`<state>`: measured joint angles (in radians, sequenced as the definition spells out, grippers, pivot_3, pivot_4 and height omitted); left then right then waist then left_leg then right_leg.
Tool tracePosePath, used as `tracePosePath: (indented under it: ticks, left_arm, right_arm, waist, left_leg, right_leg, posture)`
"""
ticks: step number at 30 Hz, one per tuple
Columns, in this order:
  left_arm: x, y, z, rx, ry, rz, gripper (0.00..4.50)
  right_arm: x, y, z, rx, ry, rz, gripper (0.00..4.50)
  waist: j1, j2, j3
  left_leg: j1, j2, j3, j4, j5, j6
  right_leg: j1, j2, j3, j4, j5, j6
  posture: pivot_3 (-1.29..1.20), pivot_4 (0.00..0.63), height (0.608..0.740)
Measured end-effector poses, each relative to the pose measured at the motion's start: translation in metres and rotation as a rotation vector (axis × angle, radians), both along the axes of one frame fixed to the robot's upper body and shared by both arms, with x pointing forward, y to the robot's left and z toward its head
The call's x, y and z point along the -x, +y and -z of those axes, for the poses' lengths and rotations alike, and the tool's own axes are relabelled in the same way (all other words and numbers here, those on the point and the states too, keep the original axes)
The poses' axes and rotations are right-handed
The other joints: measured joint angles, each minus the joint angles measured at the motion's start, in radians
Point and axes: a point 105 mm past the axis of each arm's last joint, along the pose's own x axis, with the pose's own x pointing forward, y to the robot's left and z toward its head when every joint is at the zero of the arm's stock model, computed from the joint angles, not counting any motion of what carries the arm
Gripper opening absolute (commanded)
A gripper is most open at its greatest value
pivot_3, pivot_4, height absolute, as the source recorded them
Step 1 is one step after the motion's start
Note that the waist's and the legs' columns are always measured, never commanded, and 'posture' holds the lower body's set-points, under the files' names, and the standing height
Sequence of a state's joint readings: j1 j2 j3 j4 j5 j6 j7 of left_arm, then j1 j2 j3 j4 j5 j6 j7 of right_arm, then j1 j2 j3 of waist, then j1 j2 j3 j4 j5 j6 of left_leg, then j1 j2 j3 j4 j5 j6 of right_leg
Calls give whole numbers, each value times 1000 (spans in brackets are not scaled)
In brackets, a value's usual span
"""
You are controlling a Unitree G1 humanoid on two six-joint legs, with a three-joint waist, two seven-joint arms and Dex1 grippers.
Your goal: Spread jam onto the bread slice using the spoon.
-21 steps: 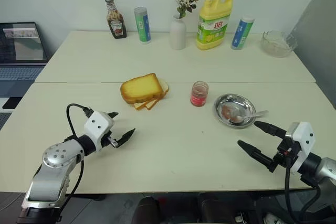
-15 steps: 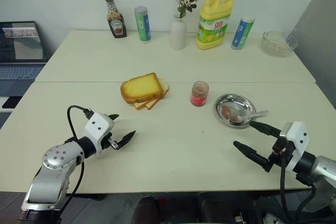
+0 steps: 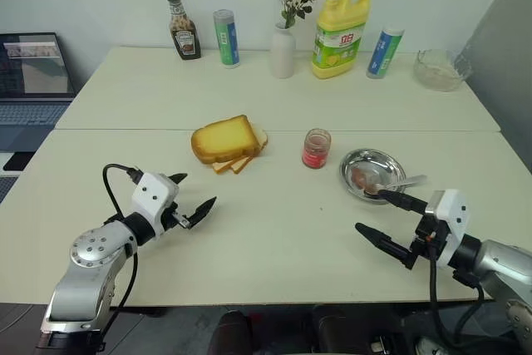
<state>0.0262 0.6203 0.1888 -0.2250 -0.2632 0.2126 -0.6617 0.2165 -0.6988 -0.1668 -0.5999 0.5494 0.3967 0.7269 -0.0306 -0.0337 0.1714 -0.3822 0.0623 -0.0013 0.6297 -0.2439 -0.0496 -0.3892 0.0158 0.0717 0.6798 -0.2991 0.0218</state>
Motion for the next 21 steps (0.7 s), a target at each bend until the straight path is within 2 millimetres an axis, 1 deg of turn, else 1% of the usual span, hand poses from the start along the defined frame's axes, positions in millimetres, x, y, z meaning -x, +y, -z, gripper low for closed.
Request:
tracePosePath:
  ticks: [5,7,9,11,13,18,21]
  left_arm:
    - [-1,1,-1,-7,-14,-13,4500]
    - [-3,2,0,3,-18,-36,4500]
    - [-12,3,-1,74,-12,-97,4500]
    - [-28,8,-2,240,26,-216,4500]
    - [-38,7,-5,353,71,-270,4500]
    - [-43,12,5,443,191,-358,4500]
    - [-50,11,6,510,242,-397,4500]
  right_arm:
    - [-3,3,-1,-3,-1,-3,4454]
    - [-5,8,-6,-20,-5,-22,4454]
    - [-7,16,-12,-32,-9,-57,4454]
    - [-9,28,-21,-22,-19,-112,4454]
    - [-9,38,-27,23,-33,-154,4454]
    - [-14,46,-30,34,-16,-160,4454]
    - [-15,50,-34,40,-29,-176,4454]
  waist:
    - [0,0,0]
    - [0,0,0]
    - [0,0,0]
    - [0,-1,0]
    - [0,-2,1]
    - [1,-4,1]
    - [1,-4,1]
  left_leg:
    - [0,0,0,0,0,0]
    - [0,0,0,0,0,0]
    - [0,0,0,1,0,0]
    - [0,0,0,2,0,0]
    - [-1,-1,-1,3,0,0]
    - [-2,-1,0,3,-1,-1]
    - [-2,-1,-1,4,-1,-1]
  right_leg:
    - [0,0,0,0,0,0]
    - [0,0,0,0,0,0]
    - [0,0,-1,1,1,1]
    - [1,0,-2,1,2,2]
    - [1,0,-3,0,2,3]
    - [0,0,-3,0,2,4]
    - [0,0,-3,0,2,4]
  posture:
    - [0,150,740]
    - [0,150,740]
    - [0,150,740]
    - [0,150,740]
    - [0,150,740]
    - [0,150,740]
    - [0,150,740]
